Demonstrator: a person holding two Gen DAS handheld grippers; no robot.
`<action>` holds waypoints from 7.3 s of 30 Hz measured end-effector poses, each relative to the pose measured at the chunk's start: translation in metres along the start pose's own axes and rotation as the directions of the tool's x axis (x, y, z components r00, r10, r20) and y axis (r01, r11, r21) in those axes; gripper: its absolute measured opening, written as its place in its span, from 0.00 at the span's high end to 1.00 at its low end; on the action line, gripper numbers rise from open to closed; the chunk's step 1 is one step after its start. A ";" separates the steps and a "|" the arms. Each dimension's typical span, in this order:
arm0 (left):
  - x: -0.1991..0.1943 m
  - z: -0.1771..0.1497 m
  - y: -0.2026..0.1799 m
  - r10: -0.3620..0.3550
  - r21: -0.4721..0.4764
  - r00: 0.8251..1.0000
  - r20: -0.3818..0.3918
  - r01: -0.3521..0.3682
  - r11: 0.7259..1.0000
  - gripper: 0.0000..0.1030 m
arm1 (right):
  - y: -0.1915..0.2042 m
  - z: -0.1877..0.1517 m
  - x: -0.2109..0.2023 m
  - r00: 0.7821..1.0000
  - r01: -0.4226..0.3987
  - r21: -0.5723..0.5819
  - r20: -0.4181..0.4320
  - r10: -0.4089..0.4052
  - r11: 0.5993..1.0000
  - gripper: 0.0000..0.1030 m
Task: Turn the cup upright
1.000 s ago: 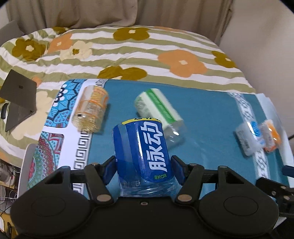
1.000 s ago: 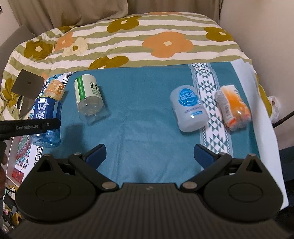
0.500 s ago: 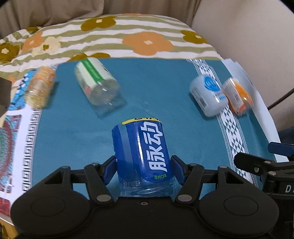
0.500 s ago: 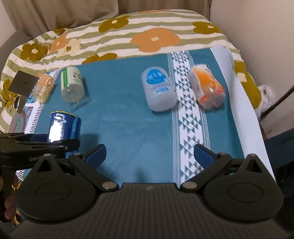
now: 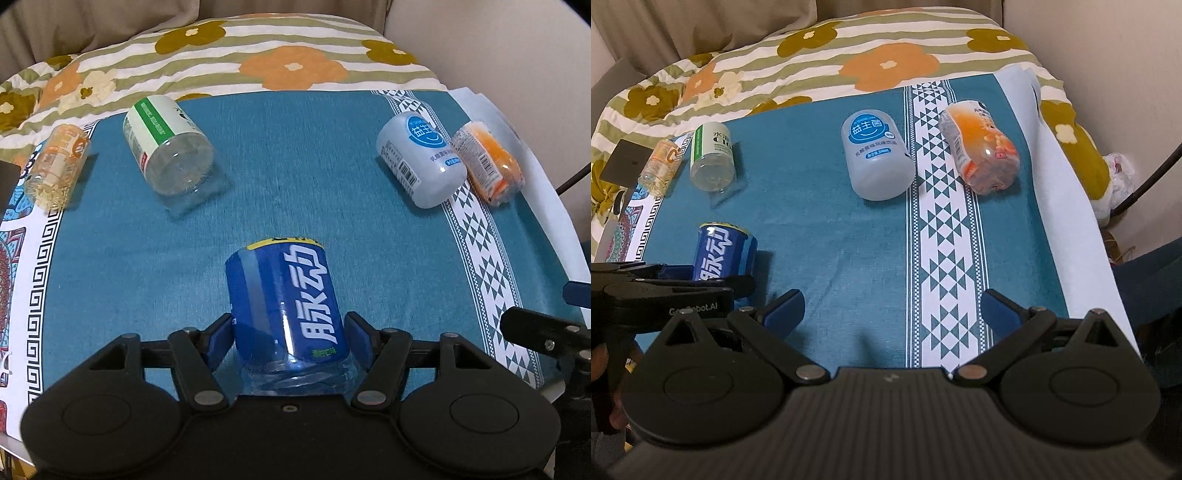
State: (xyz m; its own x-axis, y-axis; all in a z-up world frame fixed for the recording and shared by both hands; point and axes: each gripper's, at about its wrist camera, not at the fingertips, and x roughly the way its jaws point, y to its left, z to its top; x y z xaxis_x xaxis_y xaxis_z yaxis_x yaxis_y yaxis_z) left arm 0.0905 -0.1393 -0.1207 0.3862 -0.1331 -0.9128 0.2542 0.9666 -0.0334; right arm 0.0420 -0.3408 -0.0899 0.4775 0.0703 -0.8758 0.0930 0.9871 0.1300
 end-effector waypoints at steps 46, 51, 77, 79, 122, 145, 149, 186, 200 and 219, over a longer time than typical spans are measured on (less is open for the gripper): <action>-0.059 -0.053 0.154 0.017 -0.231 1.000 -0.013 -0.019 0.973 0.01 | 0.122 0.089 0.096 0.901 -0.214 0.046 -0.378 0.215 0.976 0.00; -0.056 -0.058 0.163 0.000 -0.243 1.000 -0.028 -0.007 0.970 0.01 | 0.118 0.087 0.118 0.859 -0.213 0.145 -0.443 0.256 0.966 0.10; -0.064 -0.062 0.171 -0.046 -0.227 0.999 -0.008 0.043 0.973 0.01 | 0.120 0.044 0.035 0.965 -0.202 0.135 0.194 0.174 0.970 0.25; -0.062 -0.065 0.170 -0.039 -0.210 0.999 -0.004 0.037 0.977 0.01 | 0.125 0.032 0.041 0.954 -0.186 0.121 0.261 0.149 0.975 0.25; -0.099 -0.069 0.142 0.101 -0.131 0.982 0.160 -0.080 0.988 0.01 | 0.143 -0.014 0.006 0.934 -0.063 -0.122 0.343 0.102 0.990 0.00; -0.149 -0.065 0.101 0.148 -0.077 0.941 0.305 -0.130 0.988 0.01 | 0.084 -0.037 -0.073 0.990 0.083 -0.068 0.120 -0.074 0.994 0.00; -0.150 -0.065 0.099 0.142 -0.067 0.940 0.309 -0.127 0.990 0.01 | 0.081 -0.039 -0.075 0.990 0.089 -0.061 0.116 -0.082 0.994 0.00; -0.156 -0.069 0.095 0.133 -0.035 0.930 0.342 -0.129 0.991 0.01 | 0.081 -0.039 -0.079 0.989 0.093 -0.055 0.122 -0.085 0.994 0.00; -0.160 -0.070 0.095 0.128 -0.027 0.927 0.352 -0.126 0.992 0.01 | 0.082 -0.039 -0.081 0.988 0.095 -0.056 0.125 -0.087 0.994 0.00; -0.161 -0.067 0.100 0.125 -0.056 0.920 0.371 -0.112 0.992 0.01 | 0.083 -0.036 -0.082 0.988 0.099 -0.050 0.126 -0.092 0.994 0.00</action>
State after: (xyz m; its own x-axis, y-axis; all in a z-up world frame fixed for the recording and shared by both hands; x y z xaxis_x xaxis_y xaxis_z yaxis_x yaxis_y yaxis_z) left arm -0.0059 -0.0070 -0.0046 0.7164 -0.0828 -0.6928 0.1590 0.9862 0.0465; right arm -0.0211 -0.2589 -0.0245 0.5733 -0.0390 -0.8184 0.0954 0.9952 0.0194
